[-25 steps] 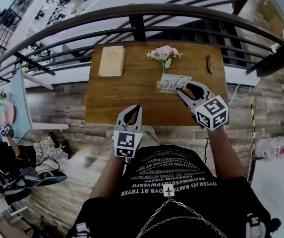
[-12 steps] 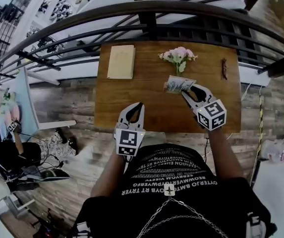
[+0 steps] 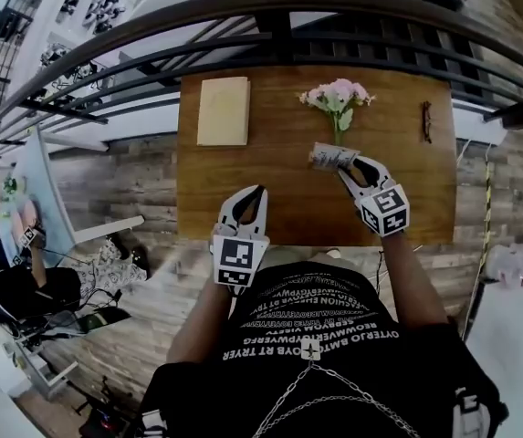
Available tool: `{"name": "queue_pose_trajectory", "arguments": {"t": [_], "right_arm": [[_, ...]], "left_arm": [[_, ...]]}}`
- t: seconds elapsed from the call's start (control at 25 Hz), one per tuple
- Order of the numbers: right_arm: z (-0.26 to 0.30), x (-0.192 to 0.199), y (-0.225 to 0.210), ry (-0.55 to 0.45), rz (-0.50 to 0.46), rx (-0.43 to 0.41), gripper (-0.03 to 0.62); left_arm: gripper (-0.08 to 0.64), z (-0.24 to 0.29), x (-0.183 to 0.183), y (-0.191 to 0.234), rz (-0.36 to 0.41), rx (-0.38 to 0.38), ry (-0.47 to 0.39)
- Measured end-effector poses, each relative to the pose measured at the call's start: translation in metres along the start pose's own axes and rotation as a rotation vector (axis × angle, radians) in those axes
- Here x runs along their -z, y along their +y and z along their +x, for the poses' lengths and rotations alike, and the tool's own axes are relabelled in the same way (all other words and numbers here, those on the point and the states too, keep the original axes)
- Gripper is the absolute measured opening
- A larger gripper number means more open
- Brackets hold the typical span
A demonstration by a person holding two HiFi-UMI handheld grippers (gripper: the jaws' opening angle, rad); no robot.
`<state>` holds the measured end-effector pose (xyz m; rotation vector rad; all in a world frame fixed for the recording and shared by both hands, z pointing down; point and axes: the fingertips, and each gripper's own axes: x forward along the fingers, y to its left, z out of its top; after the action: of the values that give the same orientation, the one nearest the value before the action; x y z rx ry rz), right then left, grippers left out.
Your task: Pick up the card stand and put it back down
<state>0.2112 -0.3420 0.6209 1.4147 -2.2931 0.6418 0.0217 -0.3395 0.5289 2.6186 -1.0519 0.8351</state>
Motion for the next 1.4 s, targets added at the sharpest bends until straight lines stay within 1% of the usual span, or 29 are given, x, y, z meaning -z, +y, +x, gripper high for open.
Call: {"name": "queue_pose_trajectory", "arguments": {"t": [0.12, 0.36, 0.64, 0.88, 1.08, 1.24, 1.4], "right_arm": [[0.014, 0.017, -0.006, 0.028, -0.005, 0.004, 0.158], [0.037, 0.051, -0.011, 0.104, -0.012, -0.012, 0.158], [0.069, 0.080, 0.002, 0.162, -0.038, -0.056, 0.158], [0.096, 0.100, 0.007, 0.185, -0.058, -0.072, 0.158], [0.092, 0.112, 0.003, 0.188, -0.065, -0.084, 0.158], [0.087, 0.124, 0.006, 0.237, -0.141, -0.084, 0.164], [0.087, 0.127, 0.010, 0.213, -0.146, -0.067, 0.171]], "left_arm": [[0.029, 0.008, 0.001, 0.003, -0.005, 0.011, 0.003], [0.029, 0.016, 0.009, 0.005, -0.021, 0.020, 0.046], [0.029, 0.011, 0.021, 0.020, -0.033, 0.007, 0.072], [0.029, 0.012, 0.035, 0.032, -0.036, 0.002, 0.085], [0.029, 0.006, 0.036, 0.020, -0.035, -0.005, 0.090], [0.029, -0.003, 0.035, 0.012, -0.042, -0.016, 0.090], [0.029, -0.011, 0.039, 0.006, -0.036, -0.027, 0.067]]}}
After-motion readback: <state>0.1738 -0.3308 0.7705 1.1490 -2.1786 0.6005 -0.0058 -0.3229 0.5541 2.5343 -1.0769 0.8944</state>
